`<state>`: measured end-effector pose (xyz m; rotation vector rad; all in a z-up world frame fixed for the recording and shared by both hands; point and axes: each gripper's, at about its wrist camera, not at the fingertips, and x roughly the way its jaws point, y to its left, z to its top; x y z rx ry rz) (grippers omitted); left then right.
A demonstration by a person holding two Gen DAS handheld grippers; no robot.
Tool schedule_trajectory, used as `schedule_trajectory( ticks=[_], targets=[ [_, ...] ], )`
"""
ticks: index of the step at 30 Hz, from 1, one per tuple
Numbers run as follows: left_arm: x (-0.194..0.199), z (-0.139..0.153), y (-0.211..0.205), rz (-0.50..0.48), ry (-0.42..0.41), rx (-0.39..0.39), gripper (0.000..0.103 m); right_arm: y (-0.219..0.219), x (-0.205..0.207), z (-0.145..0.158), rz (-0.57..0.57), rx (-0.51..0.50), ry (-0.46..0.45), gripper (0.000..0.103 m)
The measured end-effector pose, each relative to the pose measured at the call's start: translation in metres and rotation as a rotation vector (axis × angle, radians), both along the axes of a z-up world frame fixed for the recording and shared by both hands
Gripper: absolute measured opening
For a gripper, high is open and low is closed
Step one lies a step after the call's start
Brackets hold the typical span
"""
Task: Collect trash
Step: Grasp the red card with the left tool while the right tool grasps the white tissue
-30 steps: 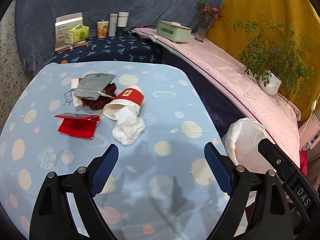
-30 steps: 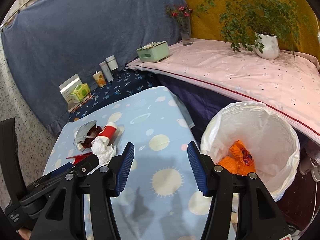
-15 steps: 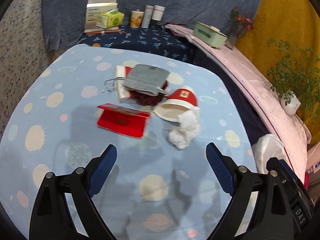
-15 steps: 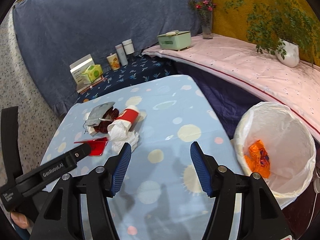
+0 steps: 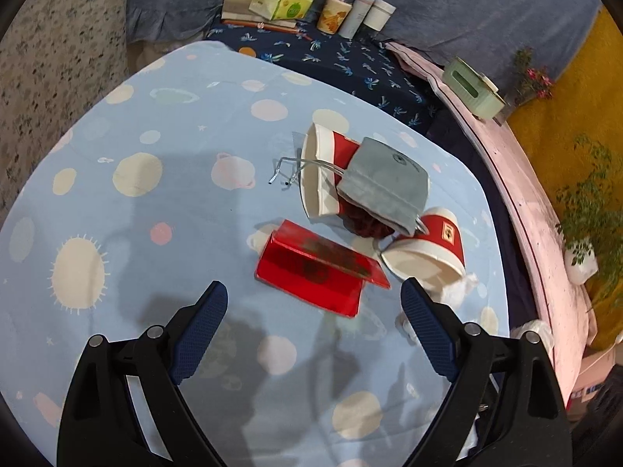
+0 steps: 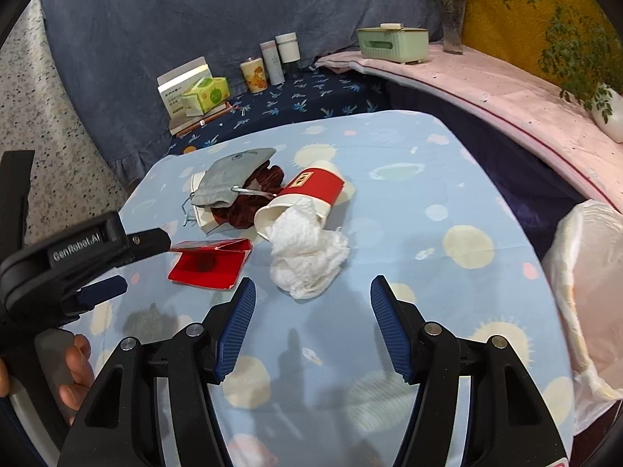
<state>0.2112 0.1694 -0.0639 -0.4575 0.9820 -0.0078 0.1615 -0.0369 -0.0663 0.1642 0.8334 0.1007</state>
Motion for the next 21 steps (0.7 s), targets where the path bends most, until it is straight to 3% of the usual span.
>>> schedule_trajectory(
  ticks=[4, 10, 13, 16, 21],
  targets=[
    [0.015, -0.007, 0.0, 0.003, 0.022, -0.022, 0.083, 0.008, 0.016, -0.014, 0.002, -0.007, 0.023, 0.06],
    [0.031, -0.028, -0.004, -0.027, 0.076, -0.062, 0.057, 0.008, 0.037, -0.034, -0.015, 0.003, 0.063, 0.06],
    [0.033, -0.036, -0.007, -0.048, 0.086, -0.067, 0.035, 0.006, 0.042, -0.044, -0.02, 0.014, 0.082, 0.059],
    [0.031, -0.04, -0.006, -0.057, 0.085, -0.08, 0.028, 0.005, 0.044, -0.048, 0.004, 0.04, 0.092, 0.039],
    [0.022, -0.032, -0.007, -0.07, 0.063, -0.071, 0.017, 0.008, 0.037, -0.043, 0.015, 0.035, 0.075, 0.023]
  ],
)
